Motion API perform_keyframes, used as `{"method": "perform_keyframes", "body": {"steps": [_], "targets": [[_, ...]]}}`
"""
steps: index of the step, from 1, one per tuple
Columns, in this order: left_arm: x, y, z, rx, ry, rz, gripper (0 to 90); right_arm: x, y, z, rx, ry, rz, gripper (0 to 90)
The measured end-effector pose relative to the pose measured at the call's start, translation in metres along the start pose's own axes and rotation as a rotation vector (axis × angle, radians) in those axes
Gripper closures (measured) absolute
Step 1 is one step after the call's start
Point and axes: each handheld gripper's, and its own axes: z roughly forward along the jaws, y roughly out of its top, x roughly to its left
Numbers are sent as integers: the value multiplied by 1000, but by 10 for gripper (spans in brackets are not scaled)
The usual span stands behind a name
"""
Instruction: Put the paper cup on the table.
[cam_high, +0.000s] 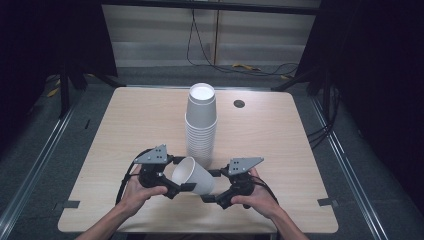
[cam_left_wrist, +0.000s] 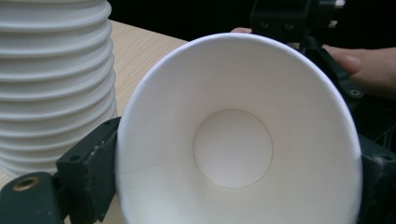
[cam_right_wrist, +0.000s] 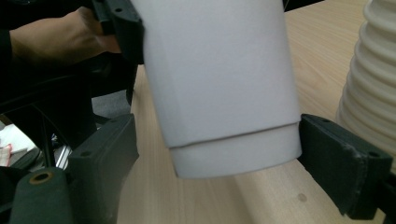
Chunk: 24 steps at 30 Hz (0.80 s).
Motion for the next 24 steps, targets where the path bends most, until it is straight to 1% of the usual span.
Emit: {"method": "perform_keyframes", "body": {"steps": [3, 4, 6, 8, 9, 11, 12, 16, 17, 18, 21, 22, 23, 24], "targets": [[1, 0, -1, 10, 7, 7, 93, 0, -1, -1, 4, -5, -2, 131], [2, 1, -2, 27, 14, 15, 92, -1, -1, -2, 2, -13, 3, 131], [3, 3, -3, 30, 18, 19, 92, -1, 0, -3, -5, -19, 7, 130], [3, 4, -5, 33, 21, 17, 92, -2, 0, -3, -7, -23, 6, 130], [5, 6, -5, 30, 28, 14, 92, -4, -1, -4, -11, -47, 13, 130], [7, 7, -5, 34, 34, 9, 91, -5, -1, -4, -14, -53, 17, 130], [8, 7, -6, 48, 41, 10, 91, -7, -2, -5, -19, -61, 26, 131], [9, 8, -7, 57, 41, 9, 91, -10, -4, -8, -17, -77, 39, 131], [9, 8, -8, 59, 45, 10, 91, -11, -5, -9, -17, -76, 36, 131], [9, 8, -8, 62, 46, 9, 90, -11, -5, -11, -19, -88, 34, 131], [9, 8, -9, 66, 50, 7, 89, -10, -5, -13, -17, -99, 26, 131], [10, 9, -9, 70, 54, 7, 88, -10, -4, -14, -18, -111, 25, 132], [10, 9, -11, 75, 71, 4, 88, -9, -4, -15, -17, -113, 22, 132], [11, 9, -12, 72, 72, 1, 88, -9, -5, -16, -15, -119, 18, 132]]}}
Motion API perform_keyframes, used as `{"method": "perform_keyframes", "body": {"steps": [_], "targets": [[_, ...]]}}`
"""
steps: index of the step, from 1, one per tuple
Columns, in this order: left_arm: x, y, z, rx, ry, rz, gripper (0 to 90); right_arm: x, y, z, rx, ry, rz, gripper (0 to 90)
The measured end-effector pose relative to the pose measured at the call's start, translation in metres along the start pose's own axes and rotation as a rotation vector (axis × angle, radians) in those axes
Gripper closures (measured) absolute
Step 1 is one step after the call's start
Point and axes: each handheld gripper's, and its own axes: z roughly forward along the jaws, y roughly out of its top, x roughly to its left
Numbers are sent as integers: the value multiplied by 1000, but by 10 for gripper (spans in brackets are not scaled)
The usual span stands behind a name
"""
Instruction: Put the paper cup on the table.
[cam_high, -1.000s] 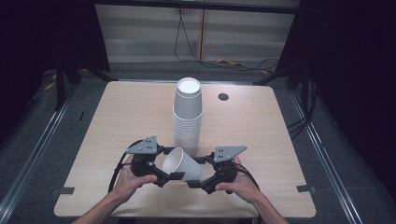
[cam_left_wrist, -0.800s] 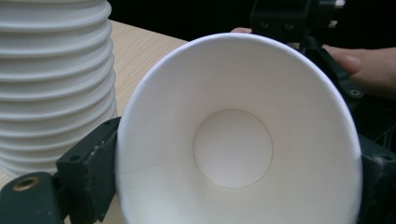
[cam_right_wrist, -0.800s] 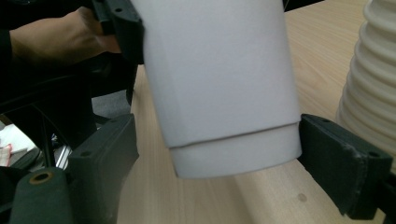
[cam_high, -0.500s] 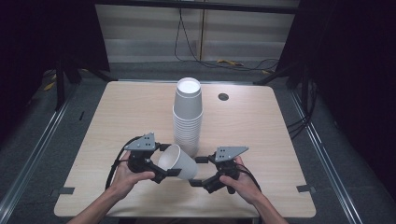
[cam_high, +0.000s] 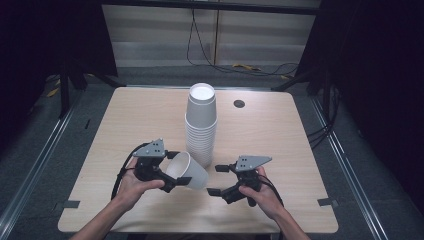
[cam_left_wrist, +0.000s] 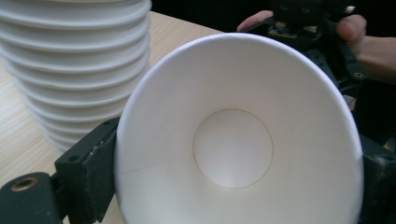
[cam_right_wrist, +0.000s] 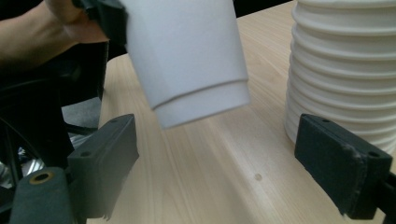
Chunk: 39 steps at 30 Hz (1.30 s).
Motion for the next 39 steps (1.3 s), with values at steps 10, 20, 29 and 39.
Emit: {"method": "perform_keyframes", "body": {"steps": [10, 20, 29, 39], "targets": [[7, -6, -6, 32, 55, -10, 88, -1, -2, -7, -36, -120, -13, 132], [18, -7, -18, 59, 112, -21, 88, 6, -7, -24, -75, -259, -31, 132], [24, -9, -22, 100, 158, -40, 86, 0, -9, -32, -89, -345, -4, 131], [33, -5, -32, 144, 248, -46, 83, -1, -10, -34, -104, -336, 17, 131]]}}
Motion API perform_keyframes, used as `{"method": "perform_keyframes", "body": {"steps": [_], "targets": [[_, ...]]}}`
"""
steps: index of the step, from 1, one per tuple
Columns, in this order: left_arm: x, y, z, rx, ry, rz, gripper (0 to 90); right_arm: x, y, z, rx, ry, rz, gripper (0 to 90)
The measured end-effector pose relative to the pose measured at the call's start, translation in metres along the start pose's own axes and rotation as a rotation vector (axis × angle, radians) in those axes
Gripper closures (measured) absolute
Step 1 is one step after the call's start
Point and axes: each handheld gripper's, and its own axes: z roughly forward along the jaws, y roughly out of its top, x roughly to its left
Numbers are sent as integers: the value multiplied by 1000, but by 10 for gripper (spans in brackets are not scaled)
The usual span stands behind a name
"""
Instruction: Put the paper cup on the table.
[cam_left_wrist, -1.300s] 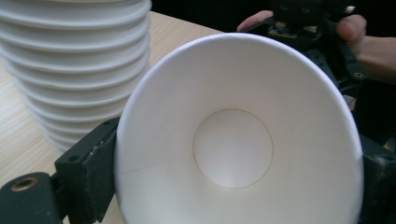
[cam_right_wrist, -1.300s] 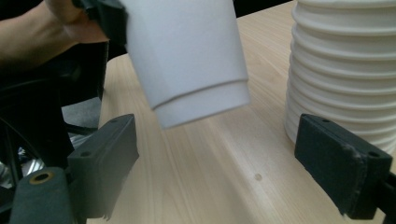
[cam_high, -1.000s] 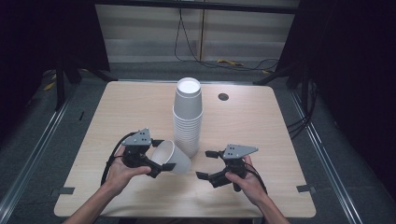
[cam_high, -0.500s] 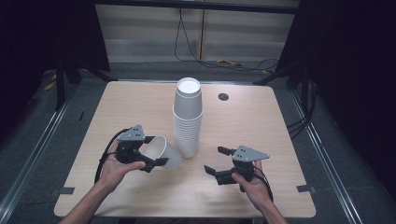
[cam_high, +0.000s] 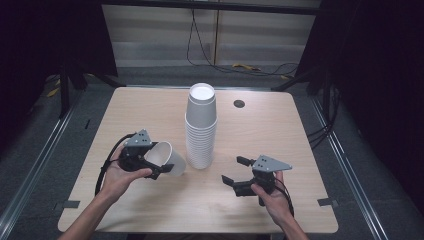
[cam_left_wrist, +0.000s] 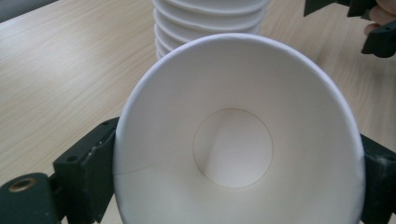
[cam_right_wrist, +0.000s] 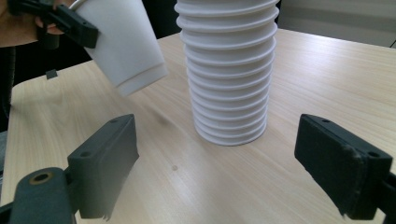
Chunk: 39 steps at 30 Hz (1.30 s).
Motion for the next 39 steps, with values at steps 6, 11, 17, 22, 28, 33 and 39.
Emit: {"method": "perform_keyframes", "body": {"steps": [6, 11, 17, 22, 28, 33, 39], "targets": [[7, 3, 0, 50, 82, 28, 81, 1, 0, 2, -15, -9, -19, 131], [13, 9, 4, 77, 105, 43, 79, -1, 0, 2, -15, -7, -9, 131], [23, 14, 9, 112, 139, 51, 78, 0, 0, 2, -12, -8, -11, 132], [33, 14, 16, 162, 160, 33, 78, -1, 0, 3, -20, -5, -11, 132], [44, 17, 23, 218, 201, 35, 76, -1, 0, 2, -20, -5, -8, 132], [55, 19, 31, 264, 224, 27, 75, 0, -1, 4, -13, 1, -5, 133], [58, 20, 43, 299, 239, 42, 71, -1, -1, 5, -6, 1, -8, 133]]}}
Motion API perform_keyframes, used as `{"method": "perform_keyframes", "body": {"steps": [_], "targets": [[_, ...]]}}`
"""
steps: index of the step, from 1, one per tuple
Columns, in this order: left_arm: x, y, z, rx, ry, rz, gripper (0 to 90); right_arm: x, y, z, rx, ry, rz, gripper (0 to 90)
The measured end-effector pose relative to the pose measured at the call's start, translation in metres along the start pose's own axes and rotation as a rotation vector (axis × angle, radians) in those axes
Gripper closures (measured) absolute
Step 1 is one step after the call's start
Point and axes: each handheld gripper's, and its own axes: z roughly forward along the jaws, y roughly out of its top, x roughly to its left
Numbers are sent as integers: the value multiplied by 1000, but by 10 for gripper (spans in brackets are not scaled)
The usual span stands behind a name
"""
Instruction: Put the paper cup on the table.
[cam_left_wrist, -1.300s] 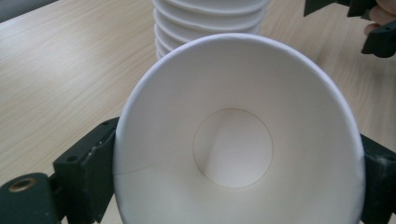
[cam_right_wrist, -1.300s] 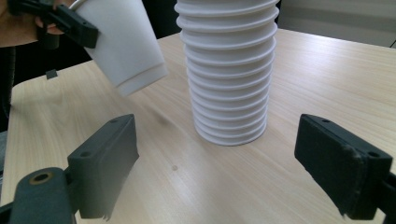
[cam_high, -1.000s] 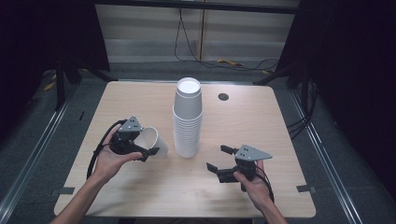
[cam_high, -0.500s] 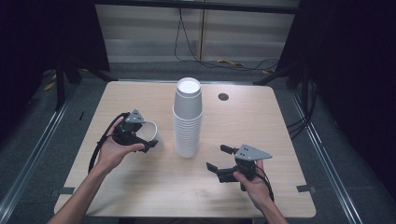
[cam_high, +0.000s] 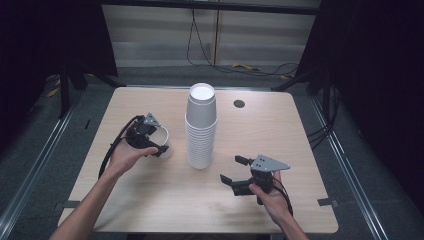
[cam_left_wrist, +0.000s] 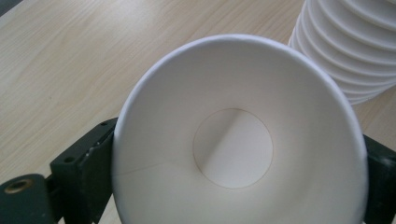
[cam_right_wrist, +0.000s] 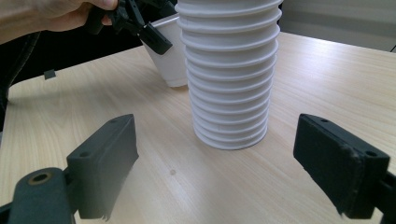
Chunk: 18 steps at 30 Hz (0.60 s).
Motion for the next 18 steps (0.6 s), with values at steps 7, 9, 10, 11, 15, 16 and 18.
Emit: {"method": "perform_keyframes", "body": {"steps": [7, 9, 10, 11, 15, 16, 18], "targets": [[0, 4, 9, 13, 16, 5, 62, 0, 0, 0, -1, 0, 0, 133], [-1, 5, 9, 11, 26, 9, 61, 1, 0, 0, 1, 4, -1, 133], [-2, 5, 9, 18, 28, 16, 61, 1, 0, 1, -2, 7, -7, 133], [-3, 5, 10, 18, 31, 18, 59, 2, 0, 2, 1, 6, -7, 133], [-3, 5, 12, 10, 41, 15, 52, 3, -1, 3, 1, 11, -9, 132], [-5, 5, 13, 4, 51, 8, 52, 3, 0, 2, 0, 8, -9, 133], [-7, 4, 14, 12, 61, 21, 52, 3, 0, 1, 2, 1, -10, 132]]}}
